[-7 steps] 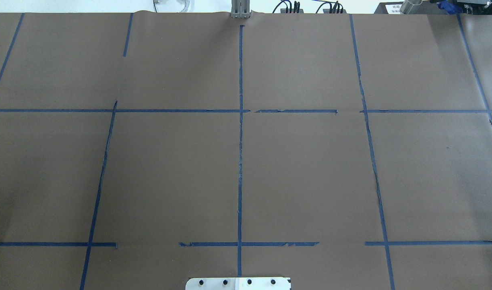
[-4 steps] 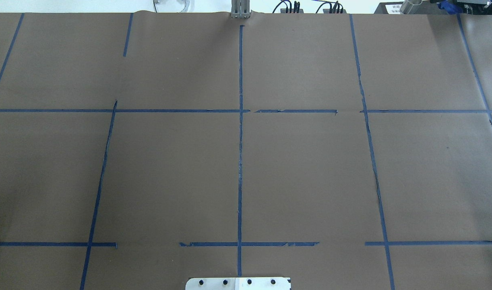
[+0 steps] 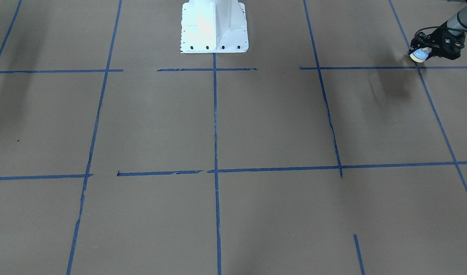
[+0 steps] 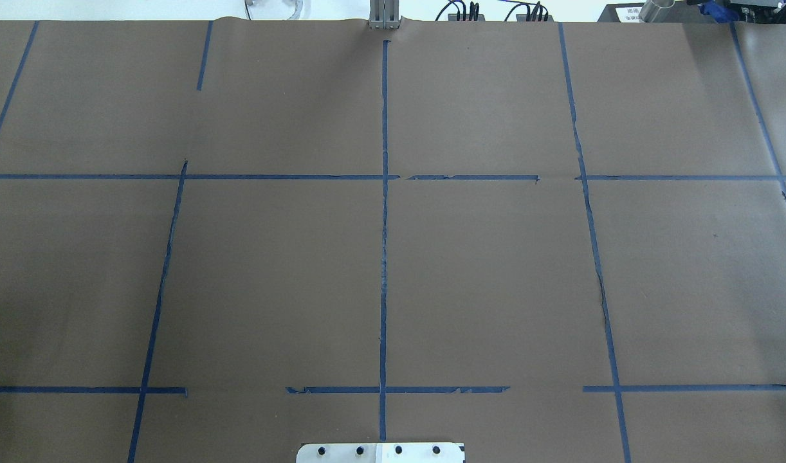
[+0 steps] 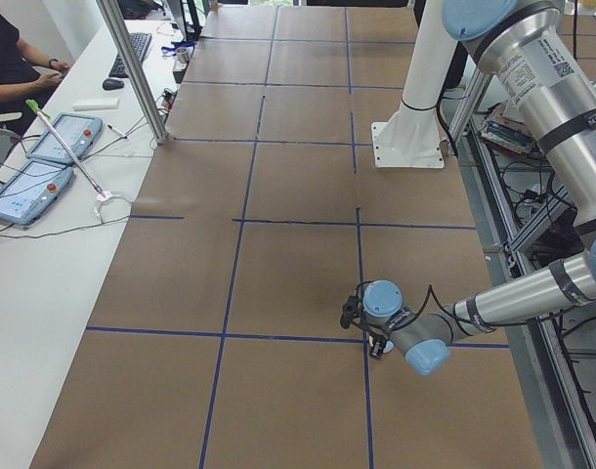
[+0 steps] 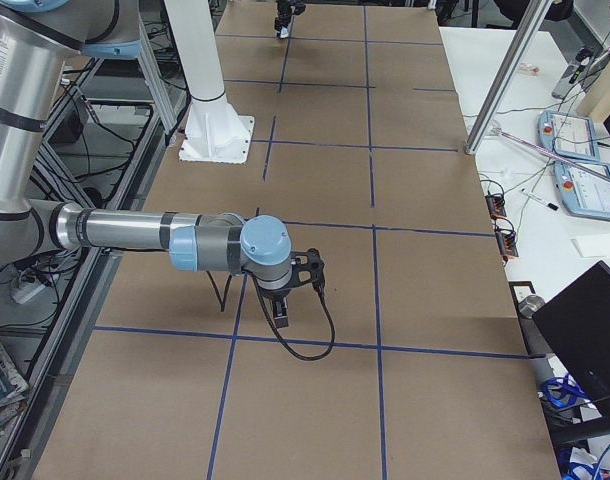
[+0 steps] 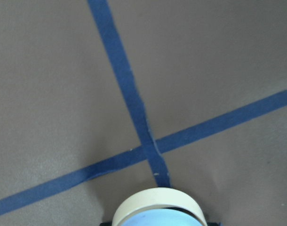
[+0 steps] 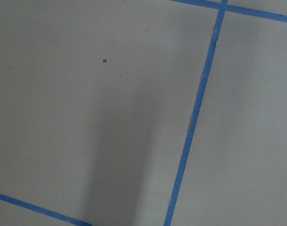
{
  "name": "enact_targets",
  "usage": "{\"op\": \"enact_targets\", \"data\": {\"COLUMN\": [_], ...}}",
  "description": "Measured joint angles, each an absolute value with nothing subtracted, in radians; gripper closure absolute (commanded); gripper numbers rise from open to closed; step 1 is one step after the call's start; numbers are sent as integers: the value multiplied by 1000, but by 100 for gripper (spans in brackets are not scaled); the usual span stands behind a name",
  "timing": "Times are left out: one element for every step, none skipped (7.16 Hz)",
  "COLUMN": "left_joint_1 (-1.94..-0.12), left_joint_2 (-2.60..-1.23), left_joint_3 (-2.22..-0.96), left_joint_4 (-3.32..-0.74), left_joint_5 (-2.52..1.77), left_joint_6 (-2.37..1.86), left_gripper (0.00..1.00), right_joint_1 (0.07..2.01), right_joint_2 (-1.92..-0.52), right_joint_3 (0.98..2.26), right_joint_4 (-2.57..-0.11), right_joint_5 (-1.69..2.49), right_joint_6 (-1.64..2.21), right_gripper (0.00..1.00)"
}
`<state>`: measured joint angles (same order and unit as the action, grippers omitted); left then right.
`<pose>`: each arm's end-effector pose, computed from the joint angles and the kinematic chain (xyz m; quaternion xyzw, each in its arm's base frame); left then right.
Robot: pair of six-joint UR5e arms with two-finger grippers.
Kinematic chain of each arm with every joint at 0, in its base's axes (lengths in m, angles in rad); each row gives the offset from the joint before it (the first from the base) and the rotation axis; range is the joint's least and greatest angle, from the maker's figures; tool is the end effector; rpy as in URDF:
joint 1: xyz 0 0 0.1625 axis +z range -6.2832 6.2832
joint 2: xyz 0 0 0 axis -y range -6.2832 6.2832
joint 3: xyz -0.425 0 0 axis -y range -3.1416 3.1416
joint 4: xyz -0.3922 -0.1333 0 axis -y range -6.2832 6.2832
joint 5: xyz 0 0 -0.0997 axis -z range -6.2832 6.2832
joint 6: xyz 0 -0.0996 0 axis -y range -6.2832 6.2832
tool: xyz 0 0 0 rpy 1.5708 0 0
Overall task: Place and press bell with both arms
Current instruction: 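Carry the blue-and-white bell with the left gripper toward the table centre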
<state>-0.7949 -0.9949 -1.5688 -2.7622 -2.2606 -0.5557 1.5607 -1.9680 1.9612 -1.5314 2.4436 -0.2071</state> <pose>0.1061 -0.2080 0.7386 0.0244 0.4290 0.2001 0.8805 0.0537 -0.3301 0.6178 0.0563 -0.4191 -0.1051 0.9001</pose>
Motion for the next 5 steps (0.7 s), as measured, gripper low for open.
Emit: {"op": "enact_targets", "data": {"left_joint_1": [-806,-811,-809,-804,-799], "left_joint_2": [-999,-1021,-1067,-1134,-1226], "left_joint_3": [-1639,-1705,-1750,-1770,-1780], "left_joint_4": [-2764,-2762,-2755,-2725,-2655], "left_joint_5": [-2268,-2270,-2271,-2271,-2270], "left_joint_6": [-605,-677,-763,-847,-914], "left_gripper": [100,100,100,100,99], "right_joint_1": [1561,1561,1560,1560,1560], "right_joint_2": [-1968,-1968,-1968,-1968,-1968], "right_joint_3": [1961,1961,1960,1960,1959], "right_joint_4": [-1531,-1531,-1531,-1530,-1530], "right_joint_5": [2444,2444,2444,2444,2443], "right_joint_6": [-207,-207,-207,-207,-207], "right_gripper": [0,0,0,0,0]}}
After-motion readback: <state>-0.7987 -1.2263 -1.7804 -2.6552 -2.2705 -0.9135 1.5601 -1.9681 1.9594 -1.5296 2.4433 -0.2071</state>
